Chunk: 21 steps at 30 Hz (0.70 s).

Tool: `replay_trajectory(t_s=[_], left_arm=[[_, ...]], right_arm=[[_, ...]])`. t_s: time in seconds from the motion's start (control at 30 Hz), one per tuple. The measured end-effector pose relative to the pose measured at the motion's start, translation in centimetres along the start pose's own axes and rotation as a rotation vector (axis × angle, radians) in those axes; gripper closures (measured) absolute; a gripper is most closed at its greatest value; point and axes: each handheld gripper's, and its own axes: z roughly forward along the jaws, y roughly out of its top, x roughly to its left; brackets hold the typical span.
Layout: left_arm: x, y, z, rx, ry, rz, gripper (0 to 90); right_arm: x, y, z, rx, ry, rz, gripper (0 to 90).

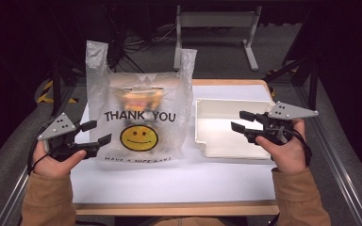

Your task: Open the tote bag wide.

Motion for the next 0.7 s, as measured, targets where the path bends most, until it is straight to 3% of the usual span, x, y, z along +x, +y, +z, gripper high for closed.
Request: replay_trajectory(t_s=[0.3,0.53,0.7], left_arm=[[-0.3,1.2,-0.2,-0.054,0.025,0.020,30.2],[0.2,1.5,-0.3,-0.116,0.100,-0.020,28.3],[1.5,1.6,0.0,-0.144,0.154,-0.059,26.5]], right_arm=[[0.2,-0.3,0.4,-0.007,0.008,0.010,43.6],[0.6,-0.4,1.0,0.007,0.014,0.006,43.2],[0.9,-0.5,1.3,0.012,0.019,0.002,43.0]])
